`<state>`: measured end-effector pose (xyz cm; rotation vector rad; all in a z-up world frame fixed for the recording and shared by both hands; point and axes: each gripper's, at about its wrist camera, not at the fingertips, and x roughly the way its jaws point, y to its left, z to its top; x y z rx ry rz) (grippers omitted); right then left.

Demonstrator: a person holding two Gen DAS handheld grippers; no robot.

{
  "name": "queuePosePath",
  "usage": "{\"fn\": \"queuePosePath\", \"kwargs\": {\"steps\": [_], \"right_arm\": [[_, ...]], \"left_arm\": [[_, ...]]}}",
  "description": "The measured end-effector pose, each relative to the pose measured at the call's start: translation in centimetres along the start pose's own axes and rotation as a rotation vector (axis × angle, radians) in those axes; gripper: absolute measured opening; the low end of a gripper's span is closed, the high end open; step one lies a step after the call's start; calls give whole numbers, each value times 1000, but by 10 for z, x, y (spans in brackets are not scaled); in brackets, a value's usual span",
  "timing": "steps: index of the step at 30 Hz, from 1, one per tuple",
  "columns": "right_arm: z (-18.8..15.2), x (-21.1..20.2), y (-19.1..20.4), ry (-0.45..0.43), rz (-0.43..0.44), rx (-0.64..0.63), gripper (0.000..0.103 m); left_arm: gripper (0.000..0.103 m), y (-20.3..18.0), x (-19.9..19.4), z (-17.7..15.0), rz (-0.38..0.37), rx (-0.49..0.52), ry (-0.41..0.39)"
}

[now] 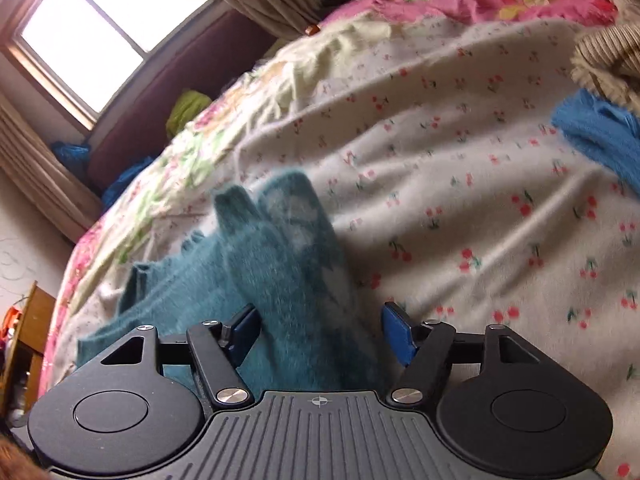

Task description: Fold small clothes

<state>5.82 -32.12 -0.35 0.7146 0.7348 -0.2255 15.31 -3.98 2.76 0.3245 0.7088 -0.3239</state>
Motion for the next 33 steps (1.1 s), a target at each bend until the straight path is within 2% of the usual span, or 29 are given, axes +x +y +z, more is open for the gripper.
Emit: {"fn": "queuePosePath", "kwargs": {"steps": [2, 5, 7, 9, 12, 13, 15, 17, 19, 21, 22, 24, 25, 26, 27, 29, 33], "right_arm": [[1, 14, -4, 50, 7, -17, 70], [4, 16, -15, 80, 54, 48, 70], [8, 12, -21, 110, 101, 76, 65], [7, 12, -27, 141, 140, 58, 62], [1, 15, -30, 147, 167, 38, 62], [0, 16, -28, 145, 170, 45, 63], [0, 19, -26, 146, 169, 51, 63], [-1, 18, -20, 145, 155, 47, 58], [-2, 15, -19, 151, 158, 67, 45], [0, 8, -21, 149, 174, 93, 37], [2, 5, -23, 147, 187, 110, 32], [4, -1, -25, 143, 211, 128, 30], [4, -2, -24, 143, 208, 127, 29], [4, -1, -23, 144, 202, 130, 29], [4, -1, -22, 146, 204, 139, 29], [4, -1, -21, 147, 197, 151, 28], [9, -6, -23, 157, 247, 212, 26]], "left_arm": [[60, -4, -2, 4, 23, -6, 2], [60, -18, 10, 3, 40, 2, 66], [58, -26, 5, 5, 62, 34, 47], [58, -28, -1, 13, 42, 42, -10], [58, -34, 2, 21, 91, 84, -95], [58, -35, 11, 24, 99, 89, -90], [59, -31, 35, 22, 119, 66, -28], [64, -29, 47, 9, 130, 68, -42], [60, -39, 45, 4, 159, 116, -64], [52, -43, 38, 9, 143, 146, -59], [51, -41, 30, 13, 113, 132, -67], [51, -38, 12, 15, 50, 109, -113], [51, -41, 10, 13, 46, 117, -114], [52, -46, 17, 7, 36, 132, -76], [52, -50, 25, -3, 39, 138, -44], [52, -59, 27, -15, 76, 162, -90], [51, -62, 28, -11, 89, 139, -69]]}}
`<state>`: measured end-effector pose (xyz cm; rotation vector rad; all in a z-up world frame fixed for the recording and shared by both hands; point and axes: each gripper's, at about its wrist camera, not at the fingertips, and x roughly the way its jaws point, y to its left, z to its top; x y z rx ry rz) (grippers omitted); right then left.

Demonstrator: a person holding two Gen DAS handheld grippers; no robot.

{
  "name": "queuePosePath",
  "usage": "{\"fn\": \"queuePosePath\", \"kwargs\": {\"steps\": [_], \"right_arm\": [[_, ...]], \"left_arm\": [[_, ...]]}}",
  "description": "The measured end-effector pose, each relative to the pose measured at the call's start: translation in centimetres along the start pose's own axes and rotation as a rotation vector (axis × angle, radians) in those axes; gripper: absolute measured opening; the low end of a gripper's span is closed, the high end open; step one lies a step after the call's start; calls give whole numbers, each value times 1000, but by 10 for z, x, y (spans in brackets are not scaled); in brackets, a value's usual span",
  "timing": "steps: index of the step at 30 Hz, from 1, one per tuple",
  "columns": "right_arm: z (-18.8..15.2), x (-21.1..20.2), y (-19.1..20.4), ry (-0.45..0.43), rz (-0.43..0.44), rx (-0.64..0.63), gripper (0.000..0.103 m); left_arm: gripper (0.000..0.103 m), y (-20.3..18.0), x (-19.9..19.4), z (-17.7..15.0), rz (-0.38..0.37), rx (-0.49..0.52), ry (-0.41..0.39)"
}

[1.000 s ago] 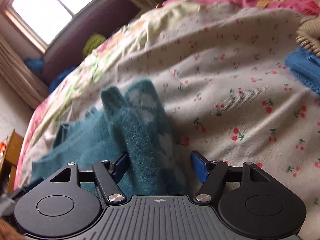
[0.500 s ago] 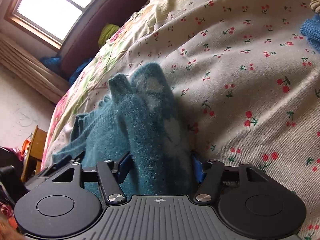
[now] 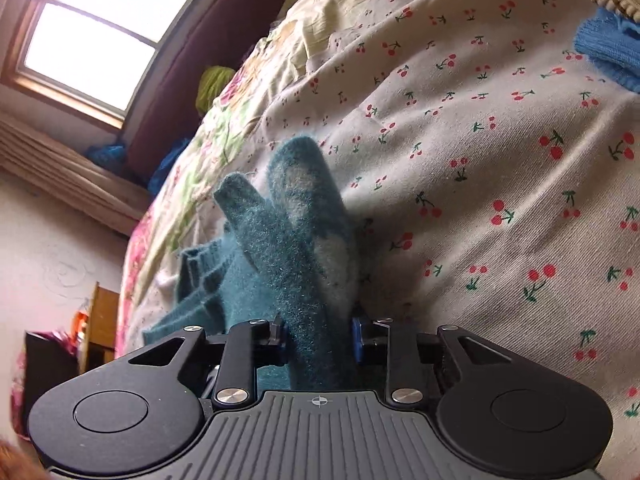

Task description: Fold small clothes

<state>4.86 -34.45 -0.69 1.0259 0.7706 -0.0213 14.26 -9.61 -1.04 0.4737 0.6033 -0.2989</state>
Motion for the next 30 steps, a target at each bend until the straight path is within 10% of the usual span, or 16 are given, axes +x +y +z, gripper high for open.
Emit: {"fn": "queuePosePath", "kwargs": {"steps": [9, 16, 22, 30], "right_arm": [[10, -6, 31, 46, 17, 8, 24], [0, -18, 64, 6, -39, 37, 24], [-4, -5, 127, 9, -79, 11, 24], [-21, 25, 200, 12, -132, -95, 24]], "left_arm": [[48, -5, 2, 7, 27, 23, 34], [48, 55, -23, 14, -99, -182, -11], [50, 39, -8, -20, -102, -49, -25], [49, 128, -52, -27, -191, -325, -14]]}}
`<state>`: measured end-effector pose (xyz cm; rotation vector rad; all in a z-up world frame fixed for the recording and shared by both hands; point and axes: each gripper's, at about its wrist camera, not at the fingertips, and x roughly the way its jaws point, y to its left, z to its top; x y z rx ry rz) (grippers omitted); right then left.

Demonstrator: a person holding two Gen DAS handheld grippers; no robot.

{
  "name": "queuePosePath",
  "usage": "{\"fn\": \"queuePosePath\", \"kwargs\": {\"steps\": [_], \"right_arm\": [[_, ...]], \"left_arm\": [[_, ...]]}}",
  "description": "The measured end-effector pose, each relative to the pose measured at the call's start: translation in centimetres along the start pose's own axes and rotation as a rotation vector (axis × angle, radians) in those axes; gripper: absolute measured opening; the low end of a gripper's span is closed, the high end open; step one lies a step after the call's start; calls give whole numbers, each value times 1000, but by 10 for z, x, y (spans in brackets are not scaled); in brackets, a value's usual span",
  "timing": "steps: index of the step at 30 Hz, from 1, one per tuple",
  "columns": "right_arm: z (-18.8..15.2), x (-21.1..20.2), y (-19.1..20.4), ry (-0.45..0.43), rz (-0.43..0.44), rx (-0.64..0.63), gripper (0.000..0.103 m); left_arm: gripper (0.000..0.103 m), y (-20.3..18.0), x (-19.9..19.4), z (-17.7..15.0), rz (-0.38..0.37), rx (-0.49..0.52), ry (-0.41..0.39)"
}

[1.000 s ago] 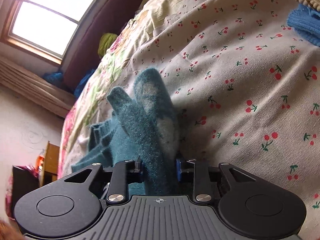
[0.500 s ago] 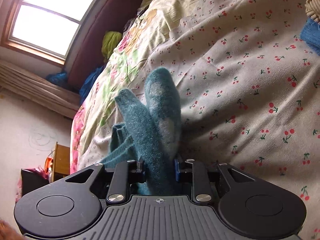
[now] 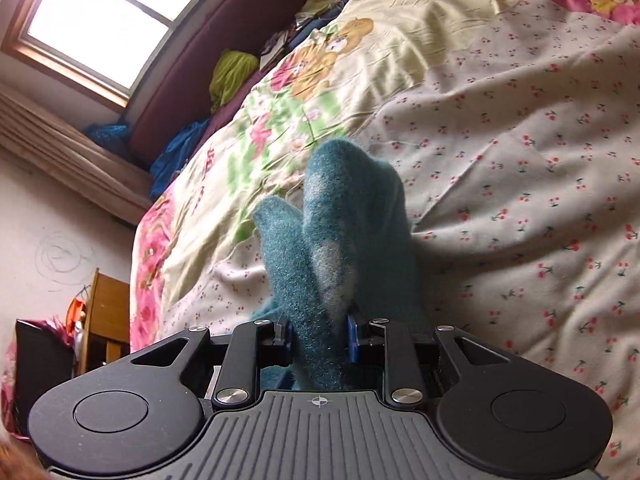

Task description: Fold small clothes

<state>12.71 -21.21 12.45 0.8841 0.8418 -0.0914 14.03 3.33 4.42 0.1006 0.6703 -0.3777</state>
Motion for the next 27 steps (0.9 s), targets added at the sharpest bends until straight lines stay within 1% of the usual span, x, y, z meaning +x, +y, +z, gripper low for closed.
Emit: {"fn": "queuePosePath", "kwargs": {"steps": [2, 3, 4, 5, 8, 11, 13, 17, 18, 21, 22, 24, 27], "right_arm": [[-8, 9, 14, 5, -13, -10, 24], [-11, 14, 20, 9, -15, -11, 24], [-15, 19, 27, 12, -19, -13, 24], [-19, 25, 34, 15, -24, -17, 24], [-32, 43, 55, 25, -41, -38, 24], [-48, 63, 73, 49, -68, -69, 24], [-58, 75, 85, 56, -91, -97, 24], [-74, 93, 99, 53, -137, -119, 24], [-78, 96, 103, 49, -149, -126, 24], [-91, 112, 111, 54, -179, -144, 24], [-94, 116, 113, 54, -184, -146, 24], [-97, 123, 118, 66, -193, -166, 24], [-94, 127, 123, 79, -185, -182, 24]], "left_arm": [[49, 22, -12, -7, 25, -33, 1], [49, 31, -12, -12, 38, -40, 17], [49, 38, -7, -17, 39, -44, 53], [49, 43, 2, -25, 28, -46, 89], [49, 45, 11, -33, 8, -38, 86], [49, 51, 16, -31, -32, -94, 104], [49, 59, 17, -33, -61, -122, 101], [49, 64, 12, -35, -100, -117, 87], [49, 64, 11, -35, -105, -111, 84], [49, 53, 13, -39, -93, -34, 67], [49, 57, 15, -41, -111, -63, 67], [49, 65, 14, -41, -138, -86, 68], [48, 69, 3, -38, -163, -72, 65]]}}
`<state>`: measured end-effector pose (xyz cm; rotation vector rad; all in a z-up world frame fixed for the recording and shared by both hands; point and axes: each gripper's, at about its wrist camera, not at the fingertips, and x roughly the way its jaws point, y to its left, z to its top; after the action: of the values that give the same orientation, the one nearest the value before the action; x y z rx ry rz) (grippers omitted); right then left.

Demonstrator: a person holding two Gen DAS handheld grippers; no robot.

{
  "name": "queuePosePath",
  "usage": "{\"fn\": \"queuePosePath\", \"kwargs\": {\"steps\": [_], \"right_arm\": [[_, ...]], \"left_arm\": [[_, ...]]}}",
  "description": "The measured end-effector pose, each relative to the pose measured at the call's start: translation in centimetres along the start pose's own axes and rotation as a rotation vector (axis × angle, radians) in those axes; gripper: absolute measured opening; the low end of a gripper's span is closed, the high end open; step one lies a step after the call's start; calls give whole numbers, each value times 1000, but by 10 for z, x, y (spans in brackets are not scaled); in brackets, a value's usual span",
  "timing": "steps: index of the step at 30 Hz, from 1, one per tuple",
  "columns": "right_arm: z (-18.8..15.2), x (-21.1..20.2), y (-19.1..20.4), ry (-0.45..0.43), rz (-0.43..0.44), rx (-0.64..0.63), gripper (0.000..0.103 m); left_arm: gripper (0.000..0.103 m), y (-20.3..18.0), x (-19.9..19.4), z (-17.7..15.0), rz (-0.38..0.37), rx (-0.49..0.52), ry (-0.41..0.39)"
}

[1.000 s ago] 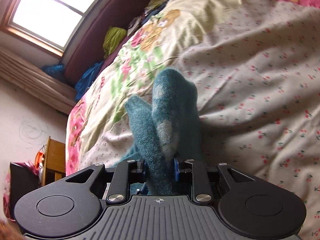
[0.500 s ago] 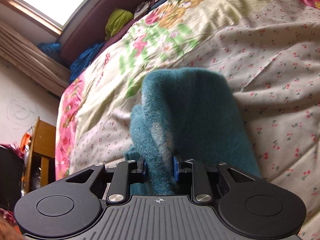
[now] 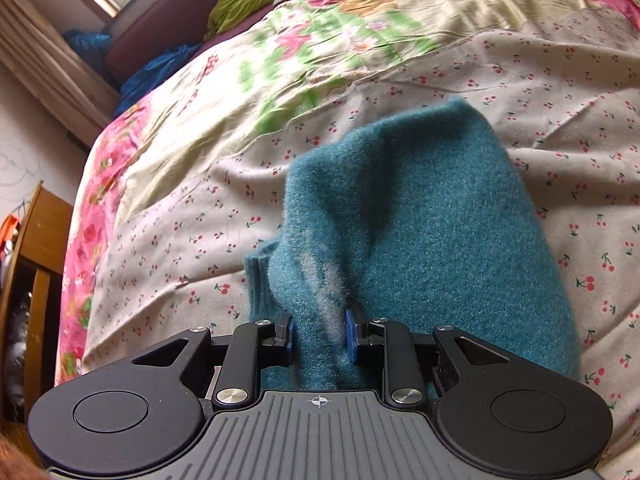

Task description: Fold small clothes

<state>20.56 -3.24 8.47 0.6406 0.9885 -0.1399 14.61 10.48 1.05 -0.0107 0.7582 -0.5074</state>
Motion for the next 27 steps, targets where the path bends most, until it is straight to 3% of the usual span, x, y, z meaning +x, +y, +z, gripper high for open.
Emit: {"fn": "queuePosePath", "kwargs": {"steps": [4, 12, 18, 23, 27], "right_arm": [[1, 3, -4, 9, 44, 30, 24], [-4, 4, 3, 33, 50, 35, 24], [-16, 24, 19, 62, 25, 1, 24], [-16, 33, 24, 92, 23, -29, 29], [-12, 26, 28, 150, 92, -34, 49]], "left_arm": [[48, 12, -27, 2, -23, -49, -13], [50, -4, -15, -14, 46, 59, 18], [50, 5, -20, -20, -10, 57, 10], [50, 18, -38, -17, -46, 4, 22], [52, 29, -69, -23, -67, -99, 32]]}}
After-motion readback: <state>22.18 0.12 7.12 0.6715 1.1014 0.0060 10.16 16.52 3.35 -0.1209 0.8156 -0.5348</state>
